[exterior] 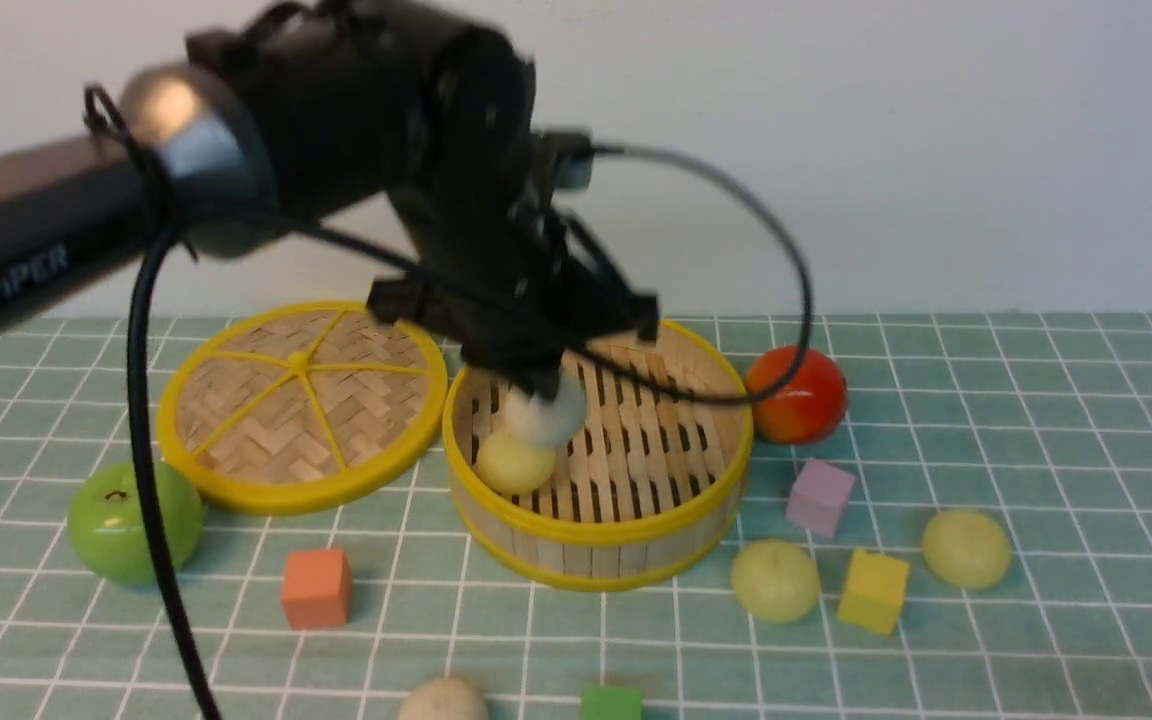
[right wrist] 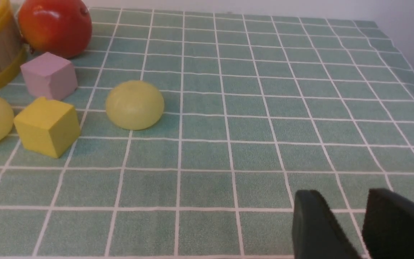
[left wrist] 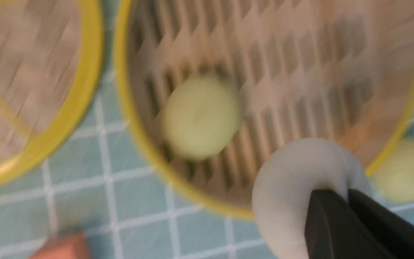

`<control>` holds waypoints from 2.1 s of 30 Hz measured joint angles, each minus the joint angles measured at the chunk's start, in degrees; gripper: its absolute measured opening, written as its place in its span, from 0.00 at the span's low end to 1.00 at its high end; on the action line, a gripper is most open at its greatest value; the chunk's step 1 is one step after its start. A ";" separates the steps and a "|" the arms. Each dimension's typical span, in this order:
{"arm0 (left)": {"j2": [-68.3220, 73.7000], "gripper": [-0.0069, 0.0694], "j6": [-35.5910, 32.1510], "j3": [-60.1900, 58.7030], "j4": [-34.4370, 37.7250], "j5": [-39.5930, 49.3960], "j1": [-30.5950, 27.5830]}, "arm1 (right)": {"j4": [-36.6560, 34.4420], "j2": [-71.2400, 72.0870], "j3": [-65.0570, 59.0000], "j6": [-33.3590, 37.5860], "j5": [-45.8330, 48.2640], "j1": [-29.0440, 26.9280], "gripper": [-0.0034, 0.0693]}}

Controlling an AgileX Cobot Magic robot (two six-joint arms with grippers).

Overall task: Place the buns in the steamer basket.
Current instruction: Use the left arm to put the steamed stuffed bun into the steamer, then use the left arm to grab a steamed stuffed bun

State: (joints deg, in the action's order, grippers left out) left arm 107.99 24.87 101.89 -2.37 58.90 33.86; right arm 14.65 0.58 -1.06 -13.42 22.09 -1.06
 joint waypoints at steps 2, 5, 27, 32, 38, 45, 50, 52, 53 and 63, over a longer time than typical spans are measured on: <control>2.56 0.08 -0.92 3.94 1.66 -0.04 0.00 | 0.00 0.00 0.00 0.00 0.00 0.00 0.38; 7.82 0.08 -1.42 7.73 3.52 0.54 0.00 | 0.00 0.00 0.00 0.00 0.00 0.00 0.38; 12.86 0.60 -4.89 14.18 2.37 10.19 0.37 | 0.00 0.00 0.00 0.00 0.00 0.00 0.38; 0.57 0.69 -8.27 10.48 2.00 11.17 0.38 | 0.00 0.00 0.00 0.00 0.00 0.00 0.38; -18.96 0.64 -8.69 -10.60 5.26 11.36 0.38 | 0.00 0.00 0.00 0.00 0.00 0.00 0.38; -23.14 0.52 -7.91 -33.78 6.67 -0.88 0.38 | 0.00 0.00 0.00 0.00 0.00 0.00 0.38; -16.86 0.44 -7.64 -40.45 6.81 -7.78 0.38 | 0.00 0.00 0.00 0.00 0.00 0.00 0.38; -14.44 0.41 -7.60 -40.60 6.20 -9.20 0.38 | 0.00 0.00 0.00 0.00 0.00 0.00 0.38; -13.59 0.41 -7.60 -40.60 6.06 -9.67 0.38 | 0.00 0.00 0.00 0.00 0.00 0.00 0.38; -7.61 0.41 -6.95 -40.65 5.67 -11.93 0.38 | 0.00 0.00 0.00 0.00 0.00 0.00 0.38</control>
State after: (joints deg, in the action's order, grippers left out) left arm 100.39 17.92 61.24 3.30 46.98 34.24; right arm 14.65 0.58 -1.06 -13.42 22.09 -1.06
